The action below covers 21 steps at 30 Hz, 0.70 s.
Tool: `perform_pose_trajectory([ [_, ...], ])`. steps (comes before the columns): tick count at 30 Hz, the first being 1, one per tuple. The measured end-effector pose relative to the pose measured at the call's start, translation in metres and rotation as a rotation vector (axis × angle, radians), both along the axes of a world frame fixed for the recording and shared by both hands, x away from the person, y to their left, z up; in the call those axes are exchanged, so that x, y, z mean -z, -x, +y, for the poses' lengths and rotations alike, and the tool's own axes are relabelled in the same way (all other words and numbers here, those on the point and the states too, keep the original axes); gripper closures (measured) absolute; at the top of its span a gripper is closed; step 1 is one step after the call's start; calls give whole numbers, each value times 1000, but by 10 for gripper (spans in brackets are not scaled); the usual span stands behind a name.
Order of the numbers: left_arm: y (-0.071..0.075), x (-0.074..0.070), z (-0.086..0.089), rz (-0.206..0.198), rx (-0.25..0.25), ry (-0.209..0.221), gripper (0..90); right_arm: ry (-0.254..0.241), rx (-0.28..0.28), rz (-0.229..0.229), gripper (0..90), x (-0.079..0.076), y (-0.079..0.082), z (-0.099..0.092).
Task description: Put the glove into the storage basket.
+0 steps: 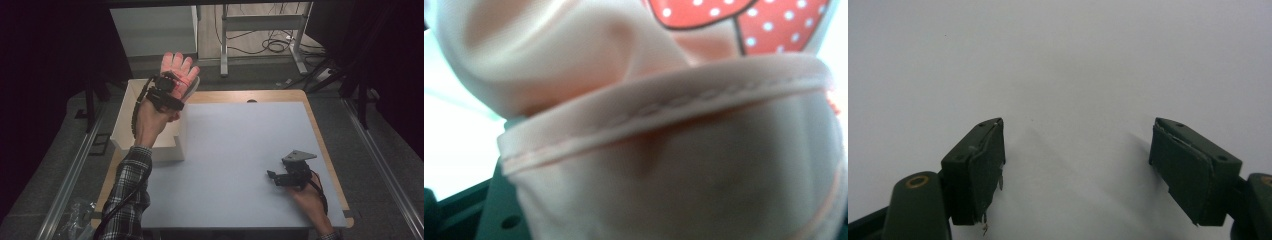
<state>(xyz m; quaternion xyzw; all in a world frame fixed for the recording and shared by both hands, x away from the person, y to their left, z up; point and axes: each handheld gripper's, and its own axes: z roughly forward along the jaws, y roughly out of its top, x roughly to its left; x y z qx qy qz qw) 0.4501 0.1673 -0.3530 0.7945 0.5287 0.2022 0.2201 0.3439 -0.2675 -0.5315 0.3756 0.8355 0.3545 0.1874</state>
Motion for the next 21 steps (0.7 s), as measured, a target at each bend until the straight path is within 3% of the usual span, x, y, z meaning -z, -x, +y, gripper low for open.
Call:
perform_pose_trajectory([
  [9, -1, 15, 32, 34, -90, 16, 350, 2, -1, 0, 224, 0, 0, 0],
  [21, -9, 60, 51, 94, -137, 41, 343, 4, -1, -1, 224, 0, 0, 0],
])
